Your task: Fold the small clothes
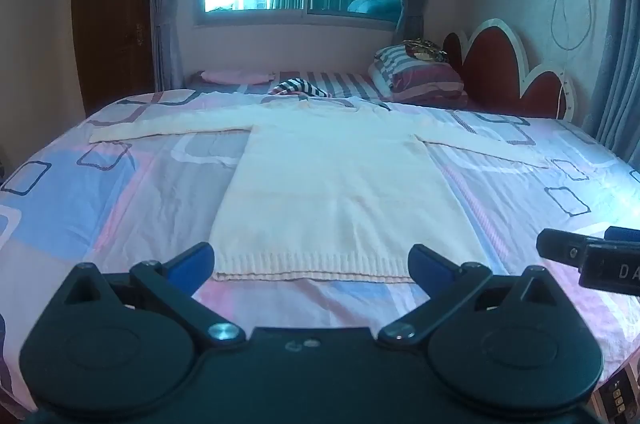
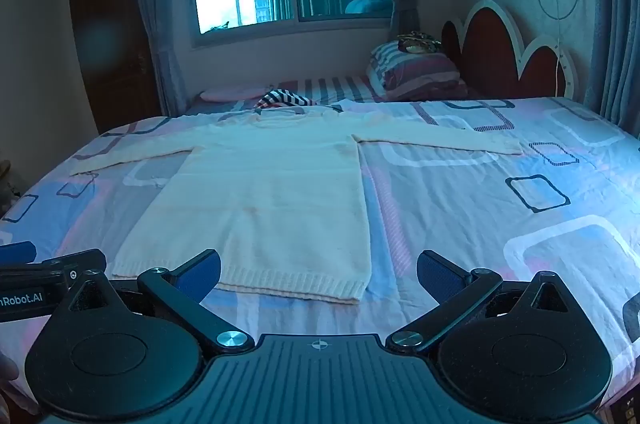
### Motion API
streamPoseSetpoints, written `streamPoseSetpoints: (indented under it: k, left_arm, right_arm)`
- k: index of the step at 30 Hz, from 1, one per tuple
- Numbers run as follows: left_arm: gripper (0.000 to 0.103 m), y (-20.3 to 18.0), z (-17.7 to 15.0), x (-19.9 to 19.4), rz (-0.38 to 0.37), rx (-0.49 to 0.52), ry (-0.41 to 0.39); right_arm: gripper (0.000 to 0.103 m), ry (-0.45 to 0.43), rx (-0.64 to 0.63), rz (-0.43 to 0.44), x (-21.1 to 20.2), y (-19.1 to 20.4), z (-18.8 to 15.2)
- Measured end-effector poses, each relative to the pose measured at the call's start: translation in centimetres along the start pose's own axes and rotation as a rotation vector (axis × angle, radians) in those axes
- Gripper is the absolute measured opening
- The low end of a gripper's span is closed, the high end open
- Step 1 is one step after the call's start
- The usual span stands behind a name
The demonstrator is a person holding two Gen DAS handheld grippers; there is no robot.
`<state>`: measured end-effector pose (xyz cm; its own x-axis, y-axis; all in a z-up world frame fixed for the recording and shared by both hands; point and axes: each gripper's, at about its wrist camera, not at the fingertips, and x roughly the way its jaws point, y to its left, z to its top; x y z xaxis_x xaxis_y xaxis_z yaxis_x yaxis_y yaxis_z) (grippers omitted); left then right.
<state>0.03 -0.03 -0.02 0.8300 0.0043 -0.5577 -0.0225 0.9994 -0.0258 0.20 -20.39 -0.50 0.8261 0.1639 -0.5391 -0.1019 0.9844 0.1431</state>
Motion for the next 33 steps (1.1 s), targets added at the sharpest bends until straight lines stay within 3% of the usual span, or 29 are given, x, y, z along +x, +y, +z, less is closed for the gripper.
streamPoseSetpoints:
  k: [33]
  left_arm:
    - [0.103, -0.4, -0.4, 0.7, 0.028, 0.008, 0.018]
  right_arm:
    - [0.103, 0.003, -0.002, 0.004, 0.0, -0.3, -0.1]
